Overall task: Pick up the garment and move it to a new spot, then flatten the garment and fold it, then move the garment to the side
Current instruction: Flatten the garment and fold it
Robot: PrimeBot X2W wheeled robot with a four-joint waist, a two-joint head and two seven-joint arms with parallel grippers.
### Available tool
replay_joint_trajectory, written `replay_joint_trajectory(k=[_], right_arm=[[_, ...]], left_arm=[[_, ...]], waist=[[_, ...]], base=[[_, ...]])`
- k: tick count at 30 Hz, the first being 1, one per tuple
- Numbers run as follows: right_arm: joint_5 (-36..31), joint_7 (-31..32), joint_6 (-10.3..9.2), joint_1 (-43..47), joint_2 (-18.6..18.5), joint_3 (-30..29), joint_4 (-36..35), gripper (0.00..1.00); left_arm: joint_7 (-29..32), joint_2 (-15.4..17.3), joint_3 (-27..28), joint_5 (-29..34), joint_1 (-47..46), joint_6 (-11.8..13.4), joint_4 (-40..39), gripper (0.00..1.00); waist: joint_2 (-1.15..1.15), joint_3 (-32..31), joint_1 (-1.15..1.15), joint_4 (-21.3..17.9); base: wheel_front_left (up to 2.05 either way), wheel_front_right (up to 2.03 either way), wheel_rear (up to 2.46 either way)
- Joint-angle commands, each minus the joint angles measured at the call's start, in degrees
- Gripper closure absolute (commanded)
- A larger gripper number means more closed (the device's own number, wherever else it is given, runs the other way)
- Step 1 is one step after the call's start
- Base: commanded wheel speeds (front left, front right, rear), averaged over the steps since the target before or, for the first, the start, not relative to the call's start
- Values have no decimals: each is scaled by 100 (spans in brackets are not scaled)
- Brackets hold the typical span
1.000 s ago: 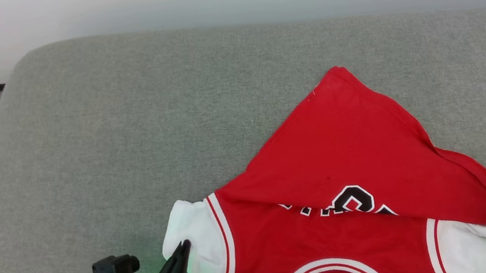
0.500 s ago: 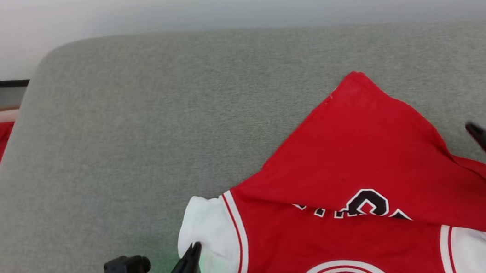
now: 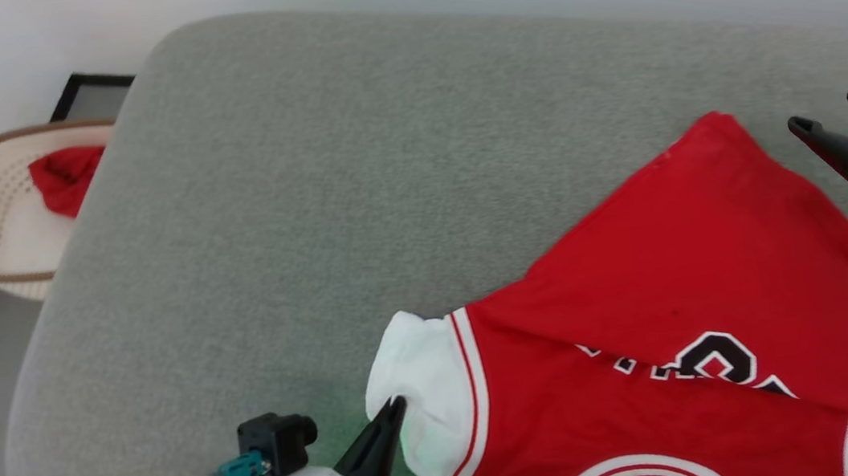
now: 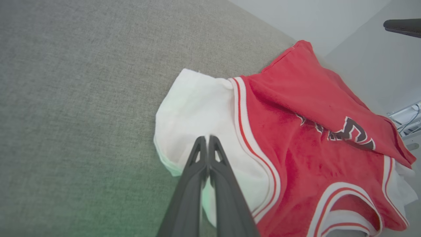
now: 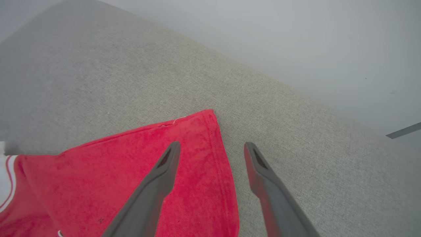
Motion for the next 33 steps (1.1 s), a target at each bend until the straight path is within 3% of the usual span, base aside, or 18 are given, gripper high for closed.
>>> replay_joint_trajectory(k=[1,9,25,26,27,33], right_arm=[[87,72,0,-366,12,238,438,0],[103,234,0,-1527,103,993,2160,0],[86,441,-3,-2186,556,1353,4800,0],[60,458,-4,-2182,569,1375,4907,55],[40,446,-4,-2214,560,1380,5011,100],[-78,334,-4,-2432,565,1430,5342,100]], left_arm=[[-34,-90,-25,39,-112,-100,80,100],[-94,-382,-149,98,-375,-352,401,100],[-150,-737,-322,96,-720,-658,926,100],[-150,-755,-331,89,-737,-674,954,100],[-155,-771,-334,80,-745,-690,979,100],[-189,-806,-332,44,-788,-730,1113,100]], waist=[[0,211,0,278],[0,482,0,656],[0,653,0,990],[0,658,0,998],[0,664,0,1004],[0,680,0,970]], base=[[0,0,0],[0,0,0],[0,0,0],[0,0,0],[0,0,0],[0,0,0]])
